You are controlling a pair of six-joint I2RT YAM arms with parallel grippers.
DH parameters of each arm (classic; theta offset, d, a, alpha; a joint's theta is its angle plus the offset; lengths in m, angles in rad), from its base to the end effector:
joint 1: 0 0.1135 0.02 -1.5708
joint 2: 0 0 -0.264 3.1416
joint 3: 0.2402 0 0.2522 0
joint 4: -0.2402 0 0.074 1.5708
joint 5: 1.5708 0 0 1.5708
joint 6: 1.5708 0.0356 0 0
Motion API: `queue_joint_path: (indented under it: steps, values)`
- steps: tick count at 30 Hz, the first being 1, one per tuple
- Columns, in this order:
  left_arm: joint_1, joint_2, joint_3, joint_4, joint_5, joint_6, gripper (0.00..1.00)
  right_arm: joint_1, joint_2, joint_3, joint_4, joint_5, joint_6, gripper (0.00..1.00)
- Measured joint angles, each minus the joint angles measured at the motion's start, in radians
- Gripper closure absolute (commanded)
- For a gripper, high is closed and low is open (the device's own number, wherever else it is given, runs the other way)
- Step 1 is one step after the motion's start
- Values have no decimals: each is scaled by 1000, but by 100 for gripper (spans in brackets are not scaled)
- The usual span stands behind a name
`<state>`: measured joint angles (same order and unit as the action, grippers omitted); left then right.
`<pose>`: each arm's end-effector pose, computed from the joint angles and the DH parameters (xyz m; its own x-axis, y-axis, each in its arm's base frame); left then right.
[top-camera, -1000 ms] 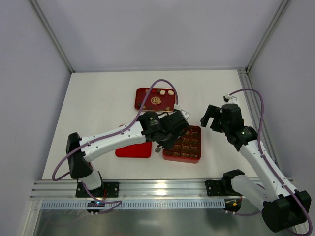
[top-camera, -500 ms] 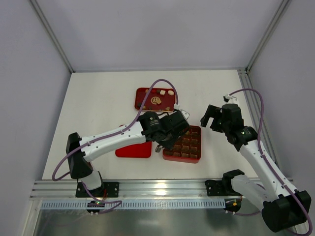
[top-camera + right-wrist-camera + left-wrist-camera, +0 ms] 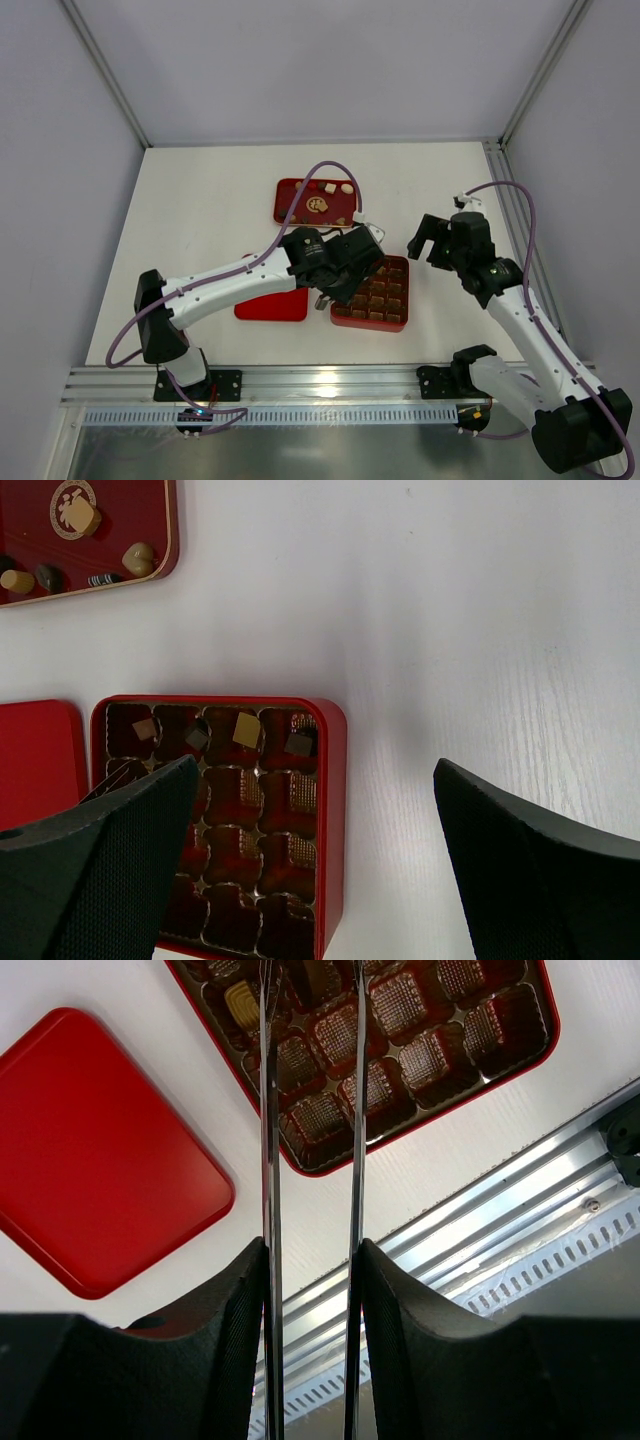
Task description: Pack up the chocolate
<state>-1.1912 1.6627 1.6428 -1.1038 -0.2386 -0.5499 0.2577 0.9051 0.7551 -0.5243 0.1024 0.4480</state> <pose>0.1328 -0.3102 0.3336 -0.7367 0.4763 -0.4800 0.5626 0.8256 -0.0443 0.1881 0.0458 0.2755 -0.6205 0.2821 -0.7317 0.1026 0.9543 0.2808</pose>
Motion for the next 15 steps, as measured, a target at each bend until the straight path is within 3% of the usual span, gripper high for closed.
queue_joint_path:
  steps: [15]
  values:
    - [42,0,69,-19,-66,30,60,0,-2,0,0,-1,-1,0]
